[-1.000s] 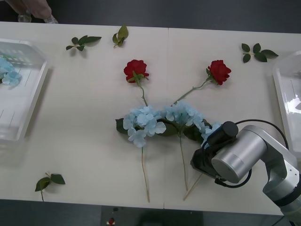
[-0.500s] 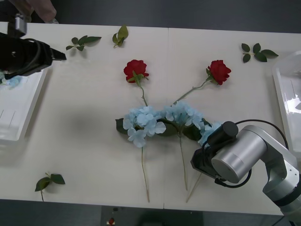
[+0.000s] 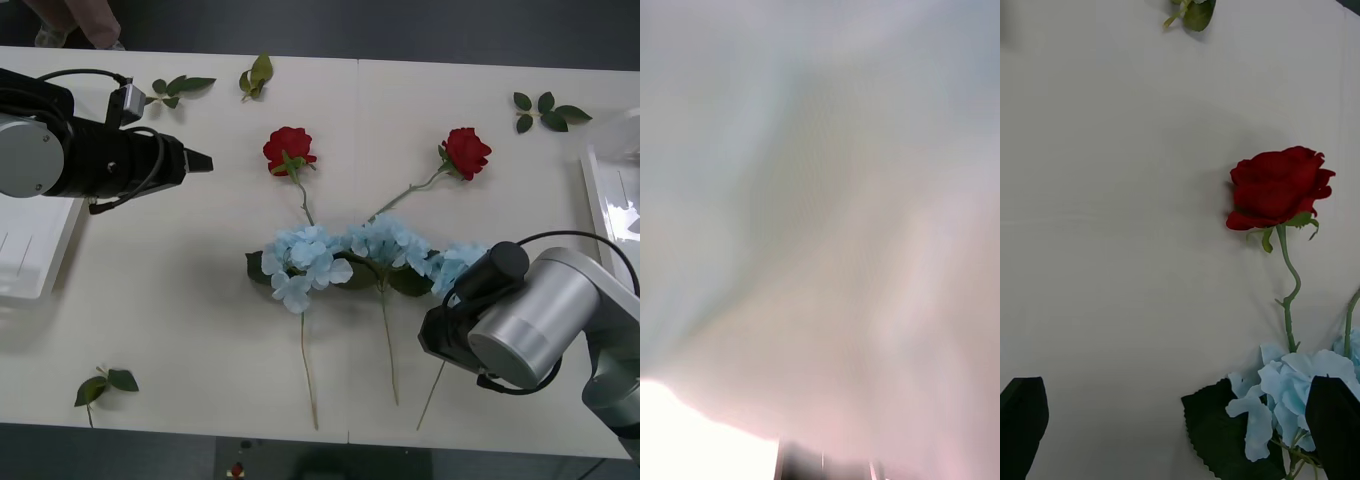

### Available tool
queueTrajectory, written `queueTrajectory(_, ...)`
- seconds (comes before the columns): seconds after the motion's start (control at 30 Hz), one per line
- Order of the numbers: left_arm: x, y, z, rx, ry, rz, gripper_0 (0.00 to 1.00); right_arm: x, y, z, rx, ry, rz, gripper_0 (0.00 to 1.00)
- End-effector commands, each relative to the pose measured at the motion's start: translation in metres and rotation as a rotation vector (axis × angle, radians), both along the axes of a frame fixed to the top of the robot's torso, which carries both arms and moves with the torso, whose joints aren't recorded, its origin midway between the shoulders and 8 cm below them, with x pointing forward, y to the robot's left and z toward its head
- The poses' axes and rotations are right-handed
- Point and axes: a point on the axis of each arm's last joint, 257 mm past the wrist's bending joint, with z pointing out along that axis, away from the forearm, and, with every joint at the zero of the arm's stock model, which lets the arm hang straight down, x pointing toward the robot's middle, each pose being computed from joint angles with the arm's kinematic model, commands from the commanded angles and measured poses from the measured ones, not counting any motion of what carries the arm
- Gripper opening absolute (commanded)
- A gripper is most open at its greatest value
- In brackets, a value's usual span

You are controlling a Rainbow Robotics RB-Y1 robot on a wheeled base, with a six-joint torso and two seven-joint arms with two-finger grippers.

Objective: Put the red flowers into the right box and the blue flowers into the left box

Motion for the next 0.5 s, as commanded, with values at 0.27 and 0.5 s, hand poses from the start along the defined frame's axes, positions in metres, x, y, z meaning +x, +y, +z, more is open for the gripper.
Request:
queueTrajectory(0.27, -0.008, -0.023, 0.026, 0.002, -0.077, -0.079, 1.0, 0.002, -0.002, 0.093, -0.049, -0.15, 0.244, 0.0)
queueTrajectory(0.5, -0.023, -0.06, 0.057, -0.044, -0.141, -0.16, 1.0, 0.009, 0.013, 0.137, -0.023, -0.25, 0.494, 0.0)
